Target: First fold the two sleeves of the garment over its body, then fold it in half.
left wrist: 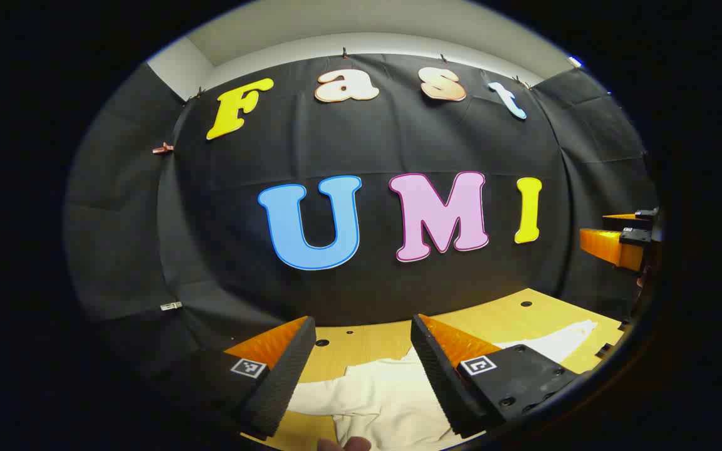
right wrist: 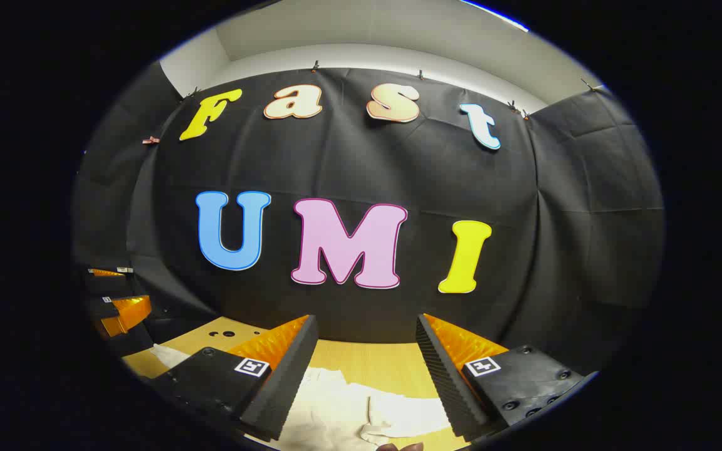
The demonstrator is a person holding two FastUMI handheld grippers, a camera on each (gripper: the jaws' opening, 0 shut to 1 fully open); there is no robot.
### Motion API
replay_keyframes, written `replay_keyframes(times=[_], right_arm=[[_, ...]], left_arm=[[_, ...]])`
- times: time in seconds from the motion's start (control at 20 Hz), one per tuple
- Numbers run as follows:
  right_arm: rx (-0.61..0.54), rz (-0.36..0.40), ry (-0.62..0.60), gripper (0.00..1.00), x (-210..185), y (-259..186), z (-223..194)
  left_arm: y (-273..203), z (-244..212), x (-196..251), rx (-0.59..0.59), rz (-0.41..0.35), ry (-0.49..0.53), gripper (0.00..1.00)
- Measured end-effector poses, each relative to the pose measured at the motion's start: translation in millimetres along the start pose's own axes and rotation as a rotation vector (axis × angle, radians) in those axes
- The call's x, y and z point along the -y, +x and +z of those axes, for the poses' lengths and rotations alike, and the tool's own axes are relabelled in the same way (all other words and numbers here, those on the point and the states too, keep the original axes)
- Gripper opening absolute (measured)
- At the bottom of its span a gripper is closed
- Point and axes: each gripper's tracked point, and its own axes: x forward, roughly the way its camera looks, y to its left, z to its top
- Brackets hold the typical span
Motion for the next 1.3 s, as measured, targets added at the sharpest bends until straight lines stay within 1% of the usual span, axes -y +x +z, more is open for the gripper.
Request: replay_keyframes(times=[0.1,0.15,0.55,0.75,0.85,1.05,1.2,1.3], right_arm=[[0.0,-0.001,0.002,0.97,2,0,0],[0.001,-0.002,0.003,0.96,3,0,1],[0.005,-0.01,0.008,0.97,19,2,2],[0.002,-0.024,0.013,0.97,34,6,0],[-0.012,-0.039,0.015,0.97,46,9,-6],[-0.122,-0.088,0.03,0.97,81,13,-46],[-0.213,-0.139,0.036,0.97,118,12,-81],[-0.261,-0.174,0.031,0.97,144,13,-104]], left_arm=[[-5,3,0,0.0,0.003,0.0,0.96],[0,-6,-6,-0.002,0.005,-0.001,0.96],[0,-10,-6,-0.005,0.006,0.007,0.96],[1,-7,-9,-0.009,-0.001,0.011,0.97],[12,-10,2,-0.014,-0.005,0.017,0.97],[19,-15,3,-0.026,-0.014,0.019,0.97],[22,-25,8,-0.046,-0.02,0.022,0.97],[27,-26,19,-0.055,-0.024,0.029,0.97]])
